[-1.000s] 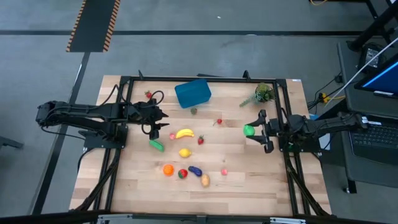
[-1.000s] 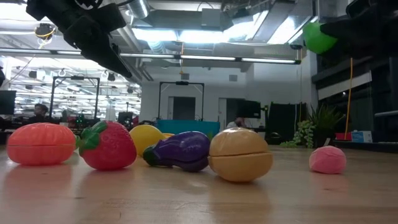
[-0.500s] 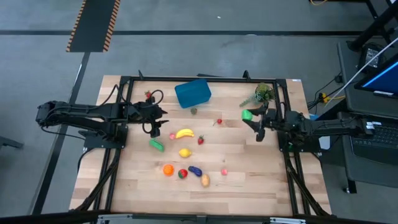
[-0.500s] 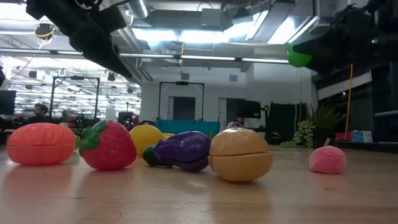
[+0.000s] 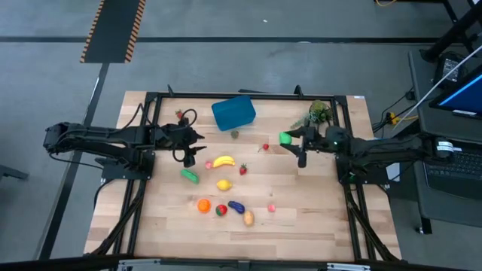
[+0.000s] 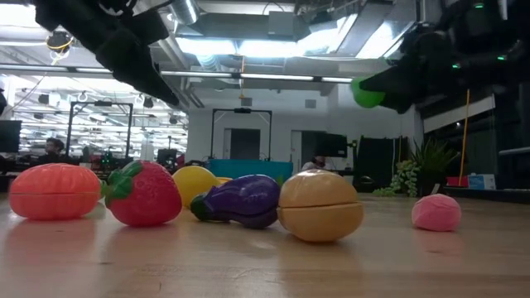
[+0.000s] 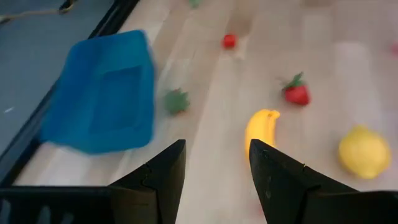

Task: Pick and placing Produce into tupperware
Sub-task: Put the pear into the blue bin

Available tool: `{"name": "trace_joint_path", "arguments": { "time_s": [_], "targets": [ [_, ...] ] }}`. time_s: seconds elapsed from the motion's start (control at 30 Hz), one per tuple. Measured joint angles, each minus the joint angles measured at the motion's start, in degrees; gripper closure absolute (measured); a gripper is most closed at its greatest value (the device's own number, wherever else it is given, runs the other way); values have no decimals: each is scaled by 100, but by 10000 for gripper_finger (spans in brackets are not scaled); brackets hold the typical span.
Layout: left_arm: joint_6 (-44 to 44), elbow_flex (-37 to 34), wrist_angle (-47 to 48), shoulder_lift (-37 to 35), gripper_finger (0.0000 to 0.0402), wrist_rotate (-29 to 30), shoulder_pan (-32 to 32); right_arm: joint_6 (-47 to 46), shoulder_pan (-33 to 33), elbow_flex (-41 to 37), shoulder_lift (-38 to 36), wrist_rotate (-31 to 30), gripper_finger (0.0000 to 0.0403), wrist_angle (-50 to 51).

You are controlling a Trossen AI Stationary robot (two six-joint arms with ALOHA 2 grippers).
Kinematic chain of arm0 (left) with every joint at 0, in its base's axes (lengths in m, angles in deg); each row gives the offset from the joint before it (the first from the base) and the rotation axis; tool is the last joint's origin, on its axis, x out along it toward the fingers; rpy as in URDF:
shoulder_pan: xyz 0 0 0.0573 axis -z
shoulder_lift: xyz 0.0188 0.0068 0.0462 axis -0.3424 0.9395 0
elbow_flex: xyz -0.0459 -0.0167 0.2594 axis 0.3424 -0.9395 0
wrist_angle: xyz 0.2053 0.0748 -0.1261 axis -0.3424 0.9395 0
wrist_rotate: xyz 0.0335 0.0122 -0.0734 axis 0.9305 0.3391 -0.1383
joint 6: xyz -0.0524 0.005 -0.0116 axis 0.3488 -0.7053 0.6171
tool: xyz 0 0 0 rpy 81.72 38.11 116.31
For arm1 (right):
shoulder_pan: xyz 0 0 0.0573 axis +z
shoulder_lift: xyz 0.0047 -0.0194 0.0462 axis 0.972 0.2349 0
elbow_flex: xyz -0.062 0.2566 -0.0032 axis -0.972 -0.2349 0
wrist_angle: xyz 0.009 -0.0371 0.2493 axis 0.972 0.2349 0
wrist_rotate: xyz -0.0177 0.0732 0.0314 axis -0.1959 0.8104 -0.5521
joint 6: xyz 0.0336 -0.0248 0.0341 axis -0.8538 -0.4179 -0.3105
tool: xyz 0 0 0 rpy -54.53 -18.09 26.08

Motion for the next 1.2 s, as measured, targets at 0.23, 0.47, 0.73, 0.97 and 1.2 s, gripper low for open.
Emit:
{"name": "trace_joint_path", "arguments": {
  "time_s": [0.23,0.47,0.73,0.97,1.2],
  "targets": [
    [65,-1101,-1345,-272,231,-113,0,394,-744,951,1247,1221,178,146],
    [-276,-1706,-2310,-1123,231,-207,-11,690,-1393,2124,2388,2120,178,774],
    [-326,-2194,-2308,-2113,231,-377,-309,1284,-1777,3913,3497,2567,178,2580],
    [-395,-2293,-2305,-2428,231,-806,-606,1744,-2022,5642,4448,2575,178,4292],
    [-399,-2293,-2158,-2426,231,-810,-739,2328,-2153,7392,5508,2575,178,5829]
  ]
}}
